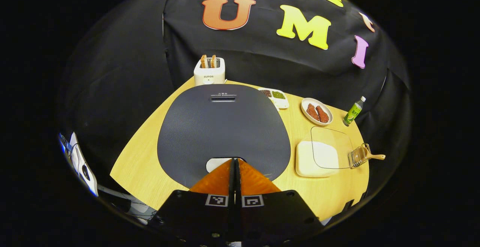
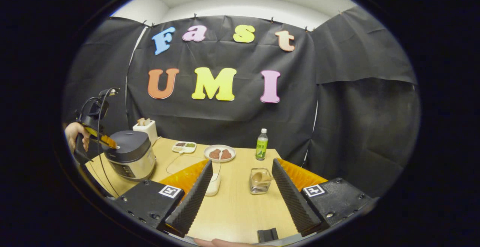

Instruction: Close the left gripper, press the button to open the rice cooker; take a wooden spoon from the chopstick holder with the right hand, scoop a spoonful of rice and pour it into the rice cooker, then put the wooden spoon back into the chopstick holder.

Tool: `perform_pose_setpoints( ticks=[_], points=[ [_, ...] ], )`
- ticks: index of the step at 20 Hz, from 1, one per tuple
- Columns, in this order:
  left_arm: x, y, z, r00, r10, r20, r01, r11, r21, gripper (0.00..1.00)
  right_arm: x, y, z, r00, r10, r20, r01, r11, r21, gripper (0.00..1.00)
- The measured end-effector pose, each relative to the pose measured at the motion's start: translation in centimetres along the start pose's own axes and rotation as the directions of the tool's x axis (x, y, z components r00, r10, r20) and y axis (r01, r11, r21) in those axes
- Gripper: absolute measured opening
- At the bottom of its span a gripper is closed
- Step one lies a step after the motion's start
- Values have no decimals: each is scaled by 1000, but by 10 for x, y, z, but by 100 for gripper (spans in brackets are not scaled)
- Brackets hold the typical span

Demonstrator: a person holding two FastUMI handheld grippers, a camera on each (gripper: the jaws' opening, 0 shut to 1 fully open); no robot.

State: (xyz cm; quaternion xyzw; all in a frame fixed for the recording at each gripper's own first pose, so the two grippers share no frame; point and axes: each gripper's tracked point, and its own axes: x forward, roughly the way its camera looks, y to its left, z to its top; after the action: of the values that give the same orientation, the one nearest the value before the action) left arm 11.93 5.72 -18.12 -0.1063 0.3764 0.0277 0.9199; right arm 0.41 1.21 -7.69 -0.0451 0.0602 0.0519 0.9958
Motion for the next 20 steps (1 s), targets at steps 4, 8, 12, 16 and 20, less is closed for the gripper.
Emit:
perform_pose_setpoints(
  ticks=[4,8,12,16,20],
  points=[
    [-24,-1,21,990,-3,139,3,1000,-3,0,1,-12,-2,1000,-16,12,16,1000,3,100],
    [-68,-13,61,945,-13,327,8,1000,19,3,14,-19,-2,999,-20,37,16,996,93,99],
    [-128,-26,78,854,-6,520,-56,993,102,74,34,-27,-13,998,-43,35,37,988,149,99],
    [-163,-36,79,796,-24,604,-42,995,94,96,54,-28,-31,999,-34,0,34,988,152,99],
    [-183,-43,63,770,-38,637,-14,997,77,96,71,-32,-43,1000,-9,13,7,982,191,99]
  ],
)
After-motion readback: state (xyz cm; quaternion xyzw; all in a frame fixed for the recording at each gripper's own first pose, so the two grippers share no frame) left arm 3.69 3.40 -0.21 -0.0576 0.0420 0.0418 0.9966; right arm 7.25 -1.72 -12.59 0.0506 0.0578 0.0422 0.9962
